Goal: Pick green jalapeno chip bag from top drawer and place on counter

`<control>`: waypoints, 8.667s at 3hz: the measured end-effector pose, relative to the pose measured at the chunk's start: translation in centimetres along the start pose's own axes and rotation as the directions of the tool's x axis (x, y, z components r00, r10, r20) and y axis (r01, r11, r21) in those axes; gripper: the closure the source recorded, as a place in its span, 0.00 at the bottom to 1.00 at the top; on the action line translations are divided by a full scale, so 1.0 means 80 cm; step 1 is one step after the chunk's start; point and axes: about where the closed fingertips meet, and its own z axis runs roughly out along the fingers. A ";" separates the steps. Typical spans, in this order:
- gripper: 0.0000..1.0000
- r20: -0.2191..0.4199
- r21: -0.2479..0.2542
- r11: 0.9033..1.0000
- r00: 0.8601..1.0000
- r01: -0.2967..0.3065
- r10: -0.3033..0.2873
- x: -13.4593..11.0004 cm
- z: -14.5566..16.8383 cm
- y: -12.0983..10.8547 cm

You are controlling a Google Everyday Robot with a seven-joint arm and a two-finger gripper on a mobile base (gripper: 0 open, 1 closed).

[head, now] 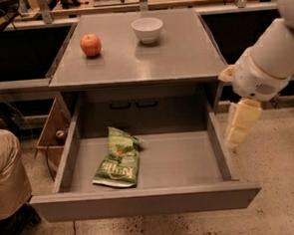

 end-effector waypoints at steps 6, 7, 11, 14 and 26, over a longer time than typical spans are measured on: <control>0.00 0.429 -0.225 0.974 0.896 -0.015 0.113 -0.175 0.343 -0.055; 0.00 0.482 -0.259 0.964 0.857 -0.058 0.181 -0.201 0.395 -0.058; 0.64 0.531 -0.296 0.952 0.815 -0.077 0.231 -0.225 0.438 -0.063; 1.00 0.536 -0.259 0.960 0.811 -0.107 0.235 -0.190 0.323 -0.053; 1.00 0.644 0.209 0.978 0.750 0.018 -0.151 -0.224 -0.007 -0.290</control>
Offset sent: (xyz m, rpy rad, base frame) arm 0.0682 0.1039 -0.1502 0.1549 0.0640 0.1790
